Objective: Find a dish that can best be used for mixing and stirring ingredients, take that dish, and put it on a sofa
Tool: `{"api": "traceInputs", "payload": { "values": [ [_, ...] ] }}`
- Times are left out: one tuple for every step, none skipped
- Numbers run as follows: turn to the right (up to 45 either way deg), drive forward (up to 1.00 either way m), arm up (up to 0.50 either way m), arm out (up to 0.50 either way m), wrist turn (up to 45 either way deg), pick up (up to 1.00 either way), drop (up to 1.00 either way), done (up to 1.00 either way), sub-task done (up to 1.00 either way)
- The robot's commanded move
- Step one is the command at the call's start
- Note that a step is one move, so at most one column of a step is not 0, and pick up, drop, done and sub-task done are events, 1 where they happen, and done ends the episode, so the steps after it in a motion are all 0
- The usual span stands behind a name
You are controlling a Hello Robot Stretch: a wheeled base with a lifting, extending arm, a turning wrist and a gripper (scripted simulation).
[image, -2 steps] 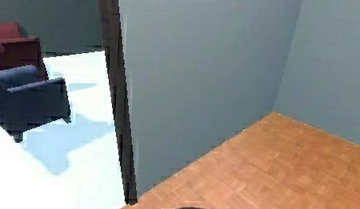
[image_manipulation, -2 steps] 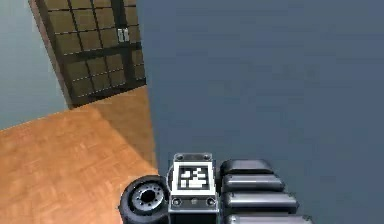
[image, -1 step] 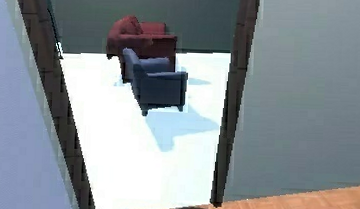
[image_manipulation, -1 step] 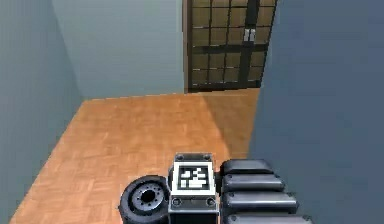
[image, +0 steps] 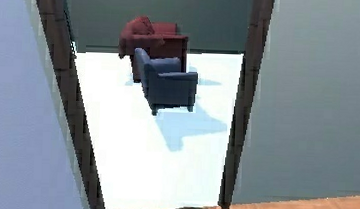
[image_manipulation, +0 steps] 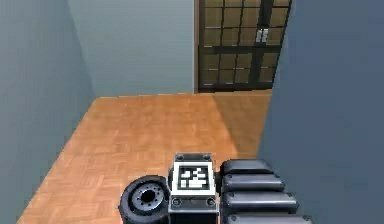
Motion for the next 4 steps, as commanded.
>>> {"api": "traceInputs", "payload": {
  "values": [
    [0.0,0.95,0.00,0.00,0.0,0.00,0.00,0.00,0.00],
    [0.0,0.55,0.00,0.00,0.0,0.00,0.00,0.00,0.00],
    [30.0,0.00,0.00,0.00,0.0,0.00,0.00,0.00,0.00],
    [0.0,1.00,0.00,0.00,0.0,0.00,0.00,0.00,0.00]
  ]
}}
